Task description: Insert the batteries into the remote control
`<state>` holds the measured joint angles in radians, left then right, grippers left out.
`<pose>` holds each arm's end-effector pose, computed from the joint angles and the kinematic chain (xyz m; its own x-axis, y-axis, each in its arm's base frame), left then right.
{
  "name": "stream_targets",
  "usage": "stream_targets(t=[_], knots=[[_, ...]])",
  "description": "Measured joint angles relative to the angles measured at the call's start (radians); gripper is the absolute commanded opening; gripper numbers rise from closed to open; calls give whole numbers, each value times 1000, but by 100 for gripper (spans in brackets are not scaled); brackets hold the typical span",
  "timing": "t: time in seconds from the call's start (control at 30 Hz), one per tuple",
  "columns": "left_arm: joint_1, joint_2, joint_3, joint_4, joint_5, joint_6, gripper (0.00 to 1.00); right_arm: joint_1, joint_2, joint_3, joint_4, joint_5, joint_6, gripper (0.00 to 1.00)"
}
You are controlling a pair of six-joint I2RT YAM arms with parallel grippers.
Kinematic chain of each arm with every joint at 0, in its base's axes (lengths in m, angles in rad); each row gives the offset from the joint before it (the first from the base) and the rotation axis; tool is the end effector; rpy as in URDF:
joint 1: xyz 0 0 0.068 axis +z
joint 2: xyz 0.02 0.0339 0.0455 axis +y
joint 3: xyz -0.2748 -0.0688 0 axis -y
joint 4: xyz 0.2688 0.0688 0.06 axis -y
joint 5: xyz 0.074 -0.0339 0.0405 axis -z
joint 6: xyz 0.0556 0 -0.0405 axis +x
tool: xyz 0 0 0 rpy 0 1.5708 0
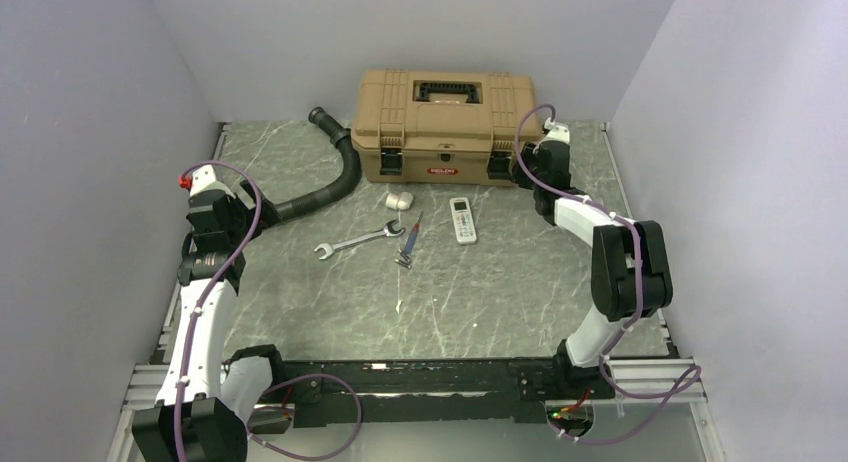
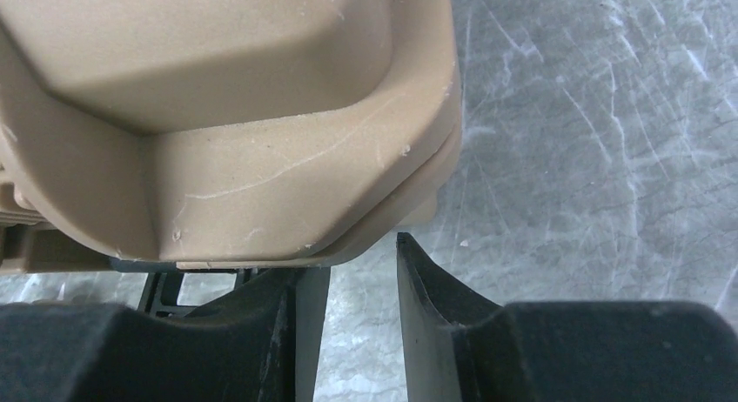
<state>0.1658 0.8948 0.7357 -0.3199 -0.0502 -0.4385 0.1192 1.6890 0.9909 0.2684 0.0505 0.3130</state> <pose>0.2342 0.0420 0.2848 -0.3229 -0.4840 -0.8133 -0.3820 0.8529 -0.3559 0.4120 0.0465 0.2056 -0.4161 0.2599 -0.8714 0.0577 0.9639 0.2599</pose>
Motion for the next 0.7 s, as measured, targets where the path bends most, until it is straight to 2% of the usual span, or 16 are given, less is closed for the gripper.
stream_targets(t=[0.23, 0.37, 0.5, 0.6, 0.7], knots=[[0, 0, 0, 0, 0, 0, 99, -10, 16, 18, 0, 2, -18, 40], [0, 0, 0, -1, 0, 0, 99, -9, -30, -30, 25, 12, -5, 53], [0, 0, 0, -1, 0, 0, 99, 11, -180, -149, 43, 26, 23, 69], [0, 0, 0, -2, 0, 0, 99, 62, -283, -217, 36, 100, 18, 79], [0, 0, 0, -2, 0, 0, 99, 146, -338, -262, 24, 142, 32, 83]])
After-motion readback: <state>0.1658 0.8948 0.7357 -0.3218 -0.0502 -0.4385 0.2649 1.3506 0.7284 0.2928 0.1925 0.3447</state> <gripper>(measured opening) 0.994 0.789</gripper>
